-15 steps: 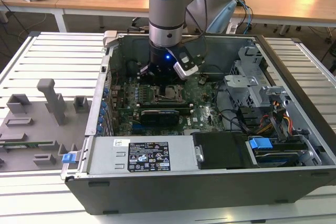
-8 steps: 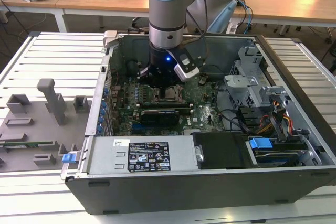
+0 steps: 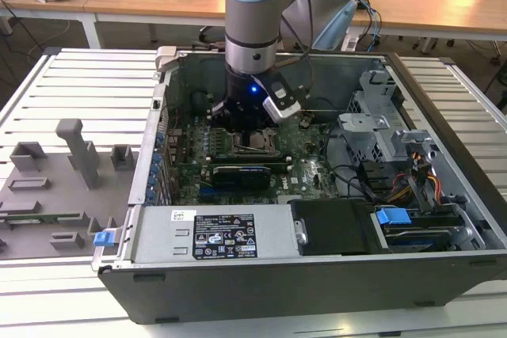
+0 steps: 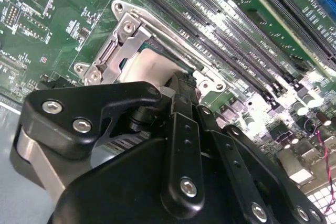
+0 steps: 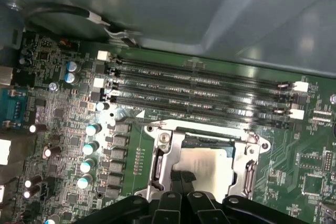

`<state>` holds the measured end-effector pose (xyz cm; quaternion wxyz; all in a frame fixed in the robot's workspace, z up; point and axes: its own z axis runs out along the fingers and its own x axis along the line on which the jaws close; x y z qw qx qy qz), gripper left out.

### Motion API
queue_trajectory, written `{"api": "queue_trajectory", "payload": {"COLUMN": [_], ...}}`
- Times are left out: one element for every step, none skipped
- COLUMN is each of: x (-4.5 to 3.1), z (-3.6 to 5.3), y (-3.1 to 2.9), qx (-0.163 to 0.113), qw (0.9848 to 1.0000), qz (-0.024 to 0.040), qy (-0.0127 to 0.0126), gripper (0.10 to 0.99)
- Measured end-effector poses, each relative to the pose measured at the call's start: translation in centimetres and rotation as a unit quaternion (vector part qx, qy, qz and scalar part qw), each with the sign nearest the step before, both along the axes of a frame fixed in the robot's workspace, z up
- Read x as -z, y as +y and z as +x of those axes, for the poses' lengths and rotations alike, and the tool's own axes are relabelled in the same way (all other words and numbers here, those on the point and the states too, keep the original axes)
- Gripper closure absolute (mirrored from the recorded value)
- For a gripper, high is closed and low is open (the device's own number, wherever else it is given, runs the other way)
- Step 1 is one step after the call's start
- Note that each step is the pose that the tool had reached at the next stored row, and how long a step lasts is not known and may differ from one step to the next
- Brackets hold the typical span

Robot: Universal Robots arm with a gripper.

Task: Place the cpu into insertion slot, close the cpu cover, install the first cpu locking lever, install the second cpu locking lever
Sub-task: 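Close the cpu cover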

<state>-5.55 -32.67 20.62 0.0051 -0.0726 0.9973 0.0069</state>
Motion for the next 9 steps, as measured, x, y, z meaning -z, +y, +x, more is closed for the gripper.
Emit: {"api": "queue_trajectory", "payload": {"x": [0.00, 0.00, 0.00, 0.00, 0.00, 0.01, 0.03, 0.04, 0.04], "z": [0.00, 0.00, 0.01, 0.01, 0.04, 0.13, 0.28, 0.42, 0.56], "y": [0.15, 0.29, 0.44, 0.56, 0.70, 0.76, 0.76, 0.76, 0.76], "qx": [0.000, -0.001, -0.001, -0.002, -0.002, -0.003, -0.003, -0.003, -0.003], "qw": [1.0000, 1.0000, 1.0000, 1.0000, 1.0000, 1.0000, 1.0000, 1.0000, 1.0000], "qz": [0.0000, 0.0000, 0.0001, 0.0000, -0.0001, 0.0000, 0.0001, 0.0001, -0.0001], "qy": [0.0000, 0.0000, 0.0000, 0.0000, 0.0001, 0.0001, -0.0001, 0.0000, 0.0000], "gripper": [0.980, 0.980, 0.980, 0.980, 0.980, 0.980, 0.980, 0.980, 0.980]}}
